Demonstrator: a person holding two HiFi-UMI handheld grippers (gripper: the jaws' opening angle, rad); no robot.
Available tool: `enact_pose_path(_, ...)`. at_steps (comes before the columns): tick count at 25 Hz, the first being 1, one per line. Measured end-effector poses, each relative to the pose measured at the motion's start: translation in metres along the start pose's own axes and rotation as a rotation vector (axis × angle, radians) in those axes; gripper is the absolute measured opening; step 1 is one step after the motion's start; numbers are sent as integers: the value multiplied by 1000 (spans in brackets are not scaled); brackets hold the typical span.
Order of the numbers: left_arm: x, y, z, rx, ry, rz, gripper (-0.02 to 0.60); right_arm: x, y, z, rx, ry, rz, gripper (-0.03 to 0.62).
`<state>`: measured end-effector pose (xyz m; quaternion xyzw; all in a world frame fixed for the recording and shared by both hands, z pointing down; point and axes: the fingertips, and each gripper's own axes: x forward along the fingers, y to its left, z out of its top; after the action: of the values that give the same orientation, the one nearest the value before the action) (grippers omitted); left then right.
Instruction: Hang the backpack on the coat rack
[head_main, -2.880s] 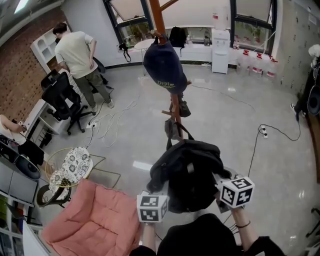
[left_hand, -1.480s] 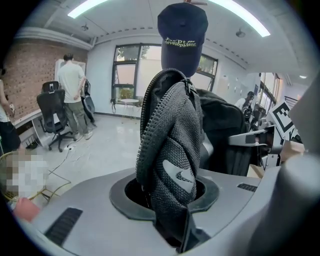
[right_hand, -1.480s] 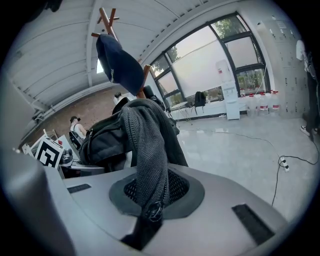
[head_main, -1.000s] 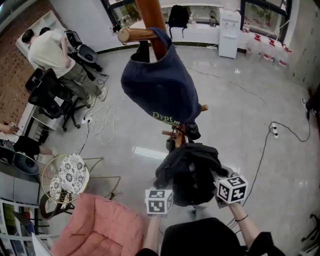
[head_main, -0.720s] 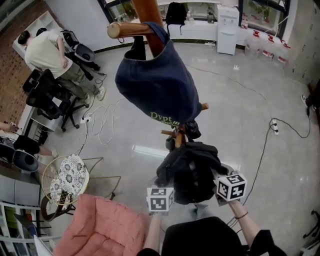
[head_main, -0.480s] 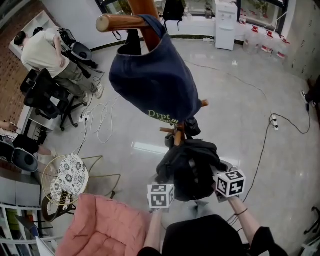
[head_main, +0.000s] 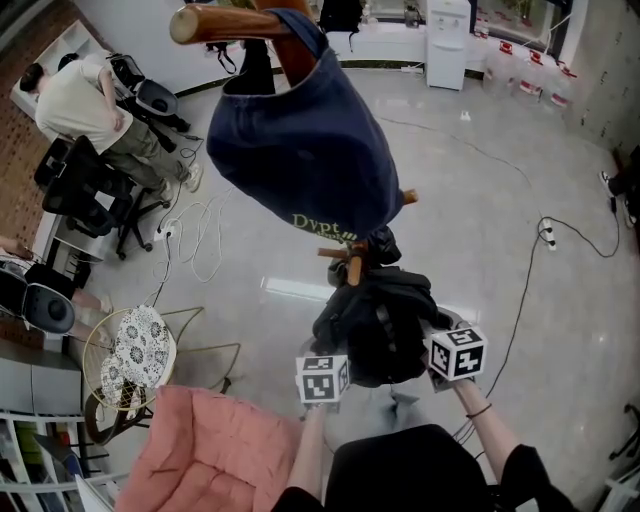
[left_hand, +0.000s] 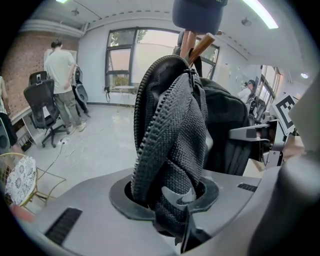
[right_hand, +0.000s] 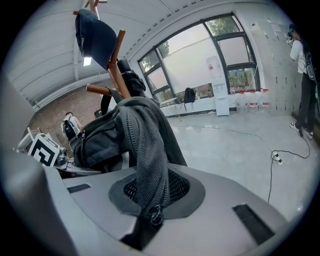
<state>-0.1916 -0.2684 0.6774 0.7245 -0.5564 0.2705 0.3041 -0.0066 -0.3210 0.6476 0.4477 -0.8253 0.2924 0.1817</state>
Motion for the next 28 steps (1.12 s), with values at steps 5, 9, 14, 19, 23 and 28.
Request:
enact_pose_path(5,8,6,2,17,1,-3,129,8,-1,2,7,-9,-11,25)
enact_pose_path(9,17,9,2,18,-8,1,129,14,-5,1,1,-15,-17,25)
enact_pose_path(14,21,13,4,13,-22,16,131,18,-6,1,-4,-21,-18,26)
enact_pose_path(19,24,16,5,0,-30,39,146,20,-8,1,-20,-28,-15,26)
enact_pose_path(23,25,17,5,-5,-33,57,160,21,-8,0,-32,-28,-10,26)
enact_pose_path(28,27,18,4,-7,-41,76,186,23,-8,-1,-33,-38,-4,28)
